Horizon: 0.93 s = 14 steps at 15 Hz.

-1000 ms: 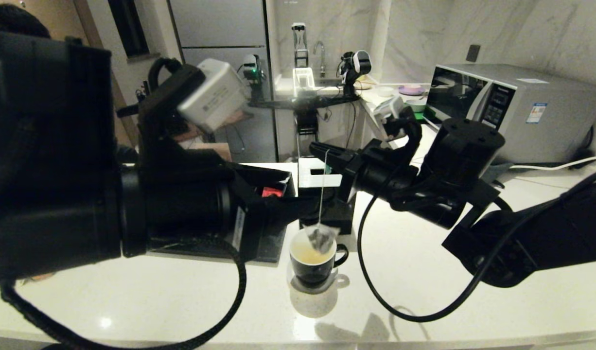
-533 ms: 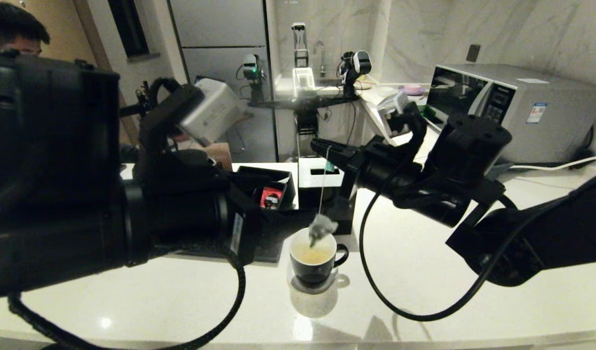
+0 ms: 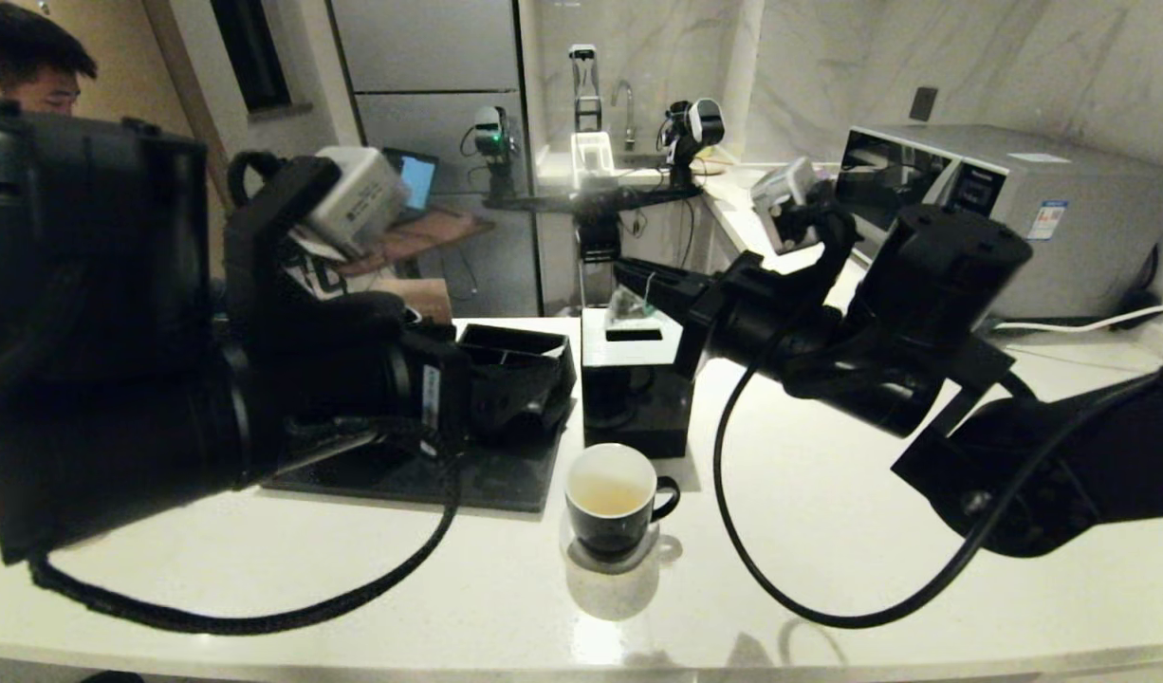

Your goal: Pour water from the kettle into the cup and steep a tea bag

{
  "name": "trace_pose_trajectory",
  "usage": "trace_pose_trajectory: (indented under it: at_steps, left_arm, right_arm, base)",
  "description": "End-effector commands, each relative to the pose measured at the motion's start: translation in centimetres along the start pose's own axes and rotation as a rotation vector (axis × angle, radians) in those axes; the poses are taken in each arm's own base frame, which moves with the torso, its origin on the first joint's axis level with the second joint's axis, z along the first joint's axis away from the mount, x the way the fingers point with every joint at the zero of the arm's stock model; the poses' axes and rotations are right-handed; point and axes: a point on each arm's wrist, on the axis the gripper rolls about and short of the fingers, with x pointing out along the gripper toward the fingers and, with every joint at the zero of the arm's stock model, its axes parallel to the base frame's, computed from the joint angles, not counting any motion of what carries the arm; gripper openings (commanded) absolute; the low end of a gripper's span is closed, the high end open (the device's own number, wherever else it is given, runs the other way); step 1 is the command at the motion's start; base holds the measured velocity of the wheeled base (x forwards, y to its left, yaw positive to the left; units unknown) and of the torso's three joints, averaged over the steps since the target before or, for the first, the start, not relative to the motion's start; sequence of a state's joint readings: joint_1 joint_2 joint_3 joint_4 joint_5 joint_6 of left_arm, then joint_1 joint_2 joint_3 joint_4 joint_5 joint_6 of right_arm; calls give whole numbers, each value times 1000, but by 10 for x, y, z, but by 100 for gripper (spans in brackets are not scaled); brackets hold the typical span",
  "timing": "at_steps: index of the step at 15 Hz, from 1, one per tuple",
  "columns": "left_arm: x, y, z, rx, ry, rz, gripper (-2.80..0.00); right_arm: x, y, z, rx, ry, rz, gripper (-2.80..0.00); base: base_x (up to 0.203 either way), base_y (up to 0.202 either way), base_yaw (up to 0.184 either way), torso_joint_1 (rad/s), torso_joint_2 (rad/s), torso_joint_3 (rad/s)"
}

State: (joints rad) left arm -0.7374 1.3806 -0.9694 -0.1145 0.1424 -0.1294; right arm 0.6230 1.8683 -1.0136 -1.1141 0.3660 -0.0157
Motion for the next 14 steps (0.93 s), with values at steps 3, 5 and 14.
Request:
trace_pose_trajectory:
  at_steps: [3,5,14]
  left_arm:
    - [1,24,4,-51,-27,152,0]
    - [-1,39,6,-84,-42,218,0]
    - [-8,83,-15,-162,5,404,0]
  right_arm:
    - [-1,1,7,-14,-14,3,-280]
    - [0,1,5,-13,-12,3,-280]
    - [4,7,-19,17,50,30,-280]
  base:
    - [0,0,0,0,0,0]
    - [0,0,0,0,0,0]
    - [0,0,0,0,0,0]
